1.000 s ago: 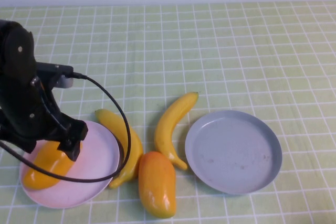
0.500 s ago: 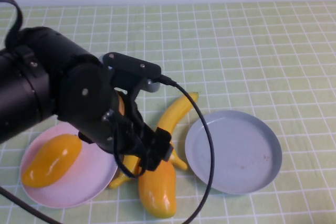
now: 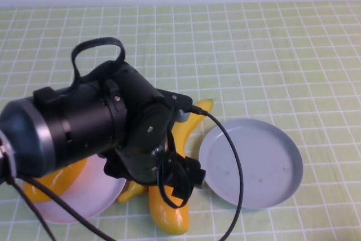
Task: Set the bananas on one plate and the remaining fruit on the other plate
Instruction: Put one type of fruit in the left plate
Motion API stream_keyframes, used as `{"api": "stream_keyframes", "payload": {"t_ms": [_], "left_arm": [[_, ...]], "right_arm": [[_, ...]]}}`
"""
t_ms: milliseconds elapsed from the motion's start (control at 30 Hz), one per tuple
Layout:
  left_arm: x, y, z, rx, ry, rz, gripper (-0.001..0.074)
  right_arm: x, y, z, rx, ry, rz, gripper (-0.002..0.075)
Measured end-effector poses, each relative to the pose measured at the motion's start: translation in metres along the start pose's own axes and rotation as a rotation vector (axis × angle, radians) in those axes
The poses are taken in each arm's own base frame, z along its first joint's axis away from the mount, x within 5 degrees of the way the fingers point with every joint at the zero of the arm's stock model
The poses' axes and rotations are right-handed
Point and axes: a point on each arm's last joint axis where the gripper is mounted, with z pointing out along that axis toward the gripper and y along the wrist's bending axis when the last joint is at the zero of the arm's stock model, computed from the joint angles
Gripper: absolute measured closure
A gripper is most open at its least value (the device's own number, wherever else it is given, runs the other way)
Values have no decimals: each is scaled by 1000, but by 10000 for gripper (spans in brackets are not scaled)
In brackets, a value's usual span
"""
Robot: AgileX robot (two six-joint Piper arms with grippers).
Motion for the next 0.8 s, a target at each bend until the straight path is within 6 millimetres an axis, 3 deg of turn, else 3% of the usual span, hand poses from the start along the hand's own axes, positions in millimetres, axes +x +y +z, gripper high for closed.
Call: {"api": "stream_keyframes", "payload": {"t_ms": [600, 800], "left_arm": [[-9, -13, 63, -38, 77, -111, 66], [-11, -16, 73, -28, 76, -88, 66]], "right_arm": [[0, 0, 0, 0, 0, 0, 743], [0, 0, 0, 0, 0, 0, 743]]}}
